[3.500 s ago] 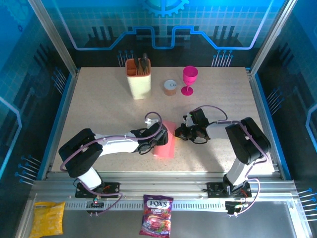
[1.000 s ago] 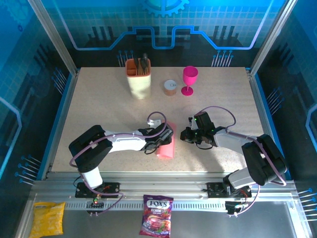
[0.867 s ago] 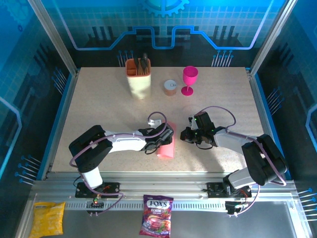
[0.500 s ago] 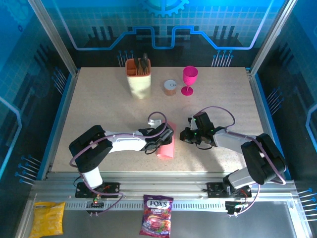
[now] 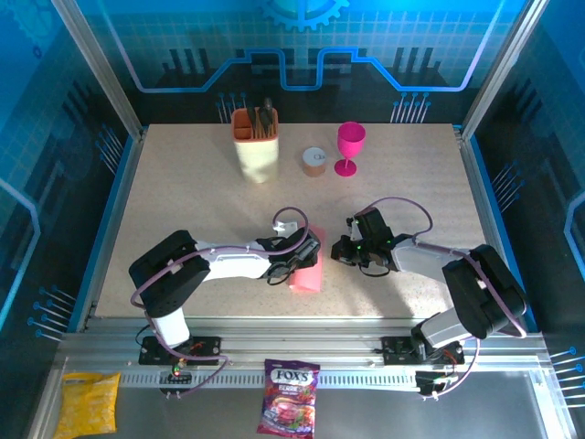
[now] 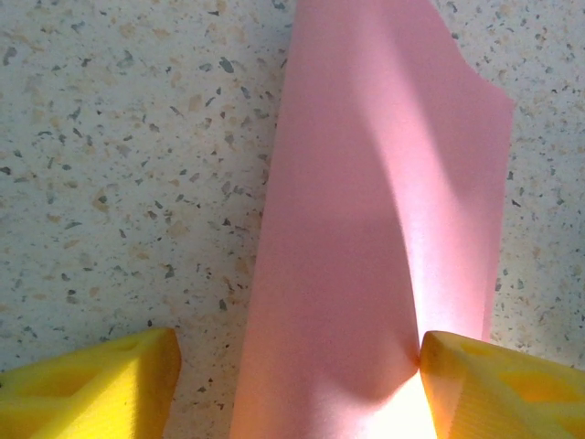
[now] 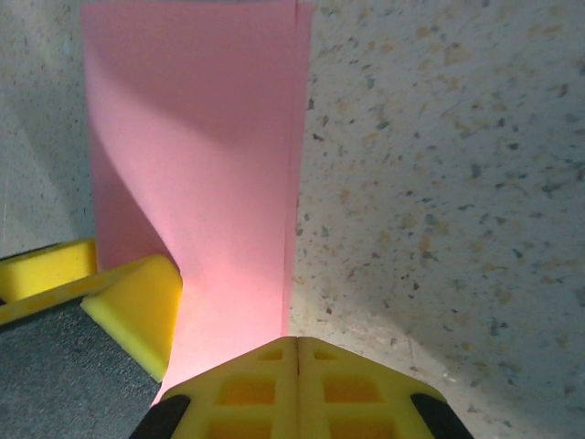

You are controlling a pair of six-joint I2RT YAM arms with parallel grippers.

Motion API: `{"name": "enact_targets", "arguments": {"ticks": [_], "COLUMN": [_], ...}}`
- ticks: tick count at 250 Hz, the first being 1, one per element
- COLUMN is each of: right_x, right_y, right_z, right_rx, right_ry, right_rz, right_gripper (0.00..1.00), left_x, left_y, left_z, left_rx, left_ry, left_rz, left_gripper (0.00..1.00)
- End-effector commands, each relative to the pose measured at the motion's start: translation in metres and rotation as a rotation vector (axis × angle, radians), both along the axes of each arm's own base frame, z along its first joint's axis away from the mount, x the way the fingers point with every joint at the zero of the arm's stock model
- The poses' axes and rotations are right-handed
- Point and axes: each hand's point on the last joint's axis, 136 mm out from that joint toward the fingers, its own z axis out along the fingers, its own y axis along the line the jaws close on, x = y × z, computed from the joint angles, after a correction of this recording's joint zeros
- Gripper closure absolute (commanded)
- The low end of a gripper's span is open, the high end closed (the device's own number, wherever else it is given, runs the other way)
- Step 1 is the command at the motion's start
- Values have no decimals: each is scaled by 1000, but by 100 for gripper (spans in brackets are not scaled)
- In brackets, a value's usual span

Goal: Fold a paper plane with a square sheet of paper (pick it up from the middle)
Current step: Hold the square sheet of paper at the center of the table.

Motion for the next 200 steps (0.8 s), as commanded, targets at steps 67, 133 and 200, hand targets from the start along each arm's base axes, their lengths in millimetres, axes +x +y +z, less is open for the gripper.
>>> {"name": "enact_targets", "arguments": {"ticks": [67,133,200], "right_x": [0,-3,-7], "right_y": [25,44,48], "right_z": [11,3,-14], "right_rx": [53,60,48], "right_ry": [-20,1,38], "right_rz": [62,93,92], "right_gripper": [100,100,100], "left_x": [-6,-7,-7], "left_y": [6,7,7], "left_z": [-12,-13,-13], "left_rx": [31,31,31], "left_ry": [11,9,8], "left_rz": [-11,-10,-12], "left_gripper": [28,28,27]}}
